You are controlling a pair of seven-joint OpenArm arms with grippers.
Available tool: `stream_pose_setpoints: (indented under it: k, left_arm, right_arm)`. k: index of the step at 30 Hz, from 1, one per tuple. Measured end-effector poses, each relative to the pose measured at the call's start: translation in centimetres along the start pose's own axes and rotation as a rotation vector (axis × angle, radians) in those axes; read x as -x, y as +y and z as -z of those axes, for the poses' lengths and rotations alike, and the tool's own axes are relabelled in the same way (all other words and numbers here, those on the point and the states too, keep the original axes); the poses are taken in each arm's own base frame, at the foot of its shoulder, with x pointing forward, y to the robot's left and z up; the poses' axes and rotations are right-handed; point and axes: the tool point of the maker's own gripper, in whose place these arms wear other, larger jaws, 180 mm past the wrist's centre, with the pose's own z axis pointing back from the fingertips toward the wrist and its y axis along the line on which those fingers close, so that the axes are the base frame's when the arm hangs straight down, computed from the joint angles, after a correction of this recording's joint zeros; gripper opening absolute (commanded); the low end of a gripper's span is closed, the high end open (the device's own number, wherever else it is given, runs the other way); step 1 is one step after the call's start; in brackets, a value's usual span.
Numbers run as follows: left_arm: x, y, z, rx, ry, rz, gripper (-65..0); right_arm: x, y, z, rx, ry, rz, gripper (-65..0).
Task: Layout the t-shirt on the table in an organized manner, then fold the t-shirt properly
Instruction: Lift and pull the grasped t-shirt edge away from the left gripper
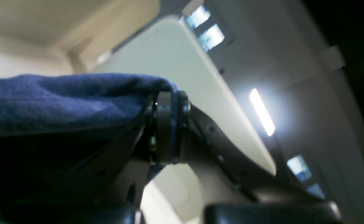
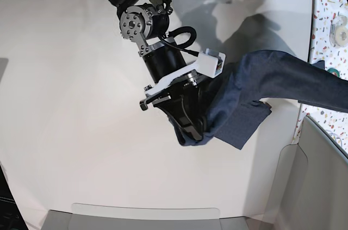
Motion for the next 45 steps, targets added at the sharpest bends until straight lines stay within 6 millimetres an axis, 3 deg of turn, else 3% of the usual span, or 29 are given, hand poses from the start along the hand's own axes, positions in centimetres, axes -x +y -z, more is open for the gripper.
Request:
stream_pose_setpoints:
  k: [4,9,12,17,19,21,25,31,34,39,45]
  left_arm:
    - [1.7,0.2,-0.8,-0.019,0.054,-0.030,-65.0]
    - [4.6,0.4,-2.2,-0.057,0.134,-0.088,-65.0]
    - [5.6,0.5,-2.9,-0.075,0.166,-0.110,-65.0]
    - [6.1,0.5,-3.3,-0.079,0.187,-0.116,-65.0]
    - [6.0,0.5,-3.1,-0.076,0.185,-0.111,-65.0]
    - [5.1,0.5,-2.4,-0.065,0.149,-0.096,-65.0]
    - [0.5,0.0,-0.2,-0.005,0.011,-0.012,-65.0]
    - [-5.5,0.3,1.5,-0.004,-0.192,-0.008,-65.0]
    - [-8.5,-1.2,3.1,0.068,-0.256,0.043,-65.0]
    - [-10.7,-3.6,6.1,0.147,-0.304,0.119,-65.0]
    - [-13.4,-6.1,8.3,0.205,-0.359,0.203,-65.0]
  right_arm:
    - [3.2,0.4,-1.2,-0.012,0.100,-0.004,-65.0]
    - [7.5,2.2,-4.4,-0.093,0.219,-0.051,-65.0]
    - [9.4,2.2,-5.5,-0.105,0.272,-0.073,-65.0]
    - [12.1,-0.9,-5.8,-0.006,0.329,-0.130,-65.0]
    - [12.4,-2.3,-4.9,0.033,0.323,-0.148,-65.0]
    - [11.8,-3.9,-3.6,0.082,0.290,-0.163,-65.0]
    - [10.3,-8.3,-0.5,0.207,0.220,-0.201,-65.0]
    - [7.4,-15.5,2.6,0.405,0.119,-0.250,-65.0]
    - [5.5,-18.6,3.7,0.490,0.066,-0.264,-65.0]
    - [2.5,-23.1,4.7,0.595,-0.063,-0.179,-65.0]
    - [-0.5,-26.7,4.9,0.683,-0.162,-0.176,-65.0]
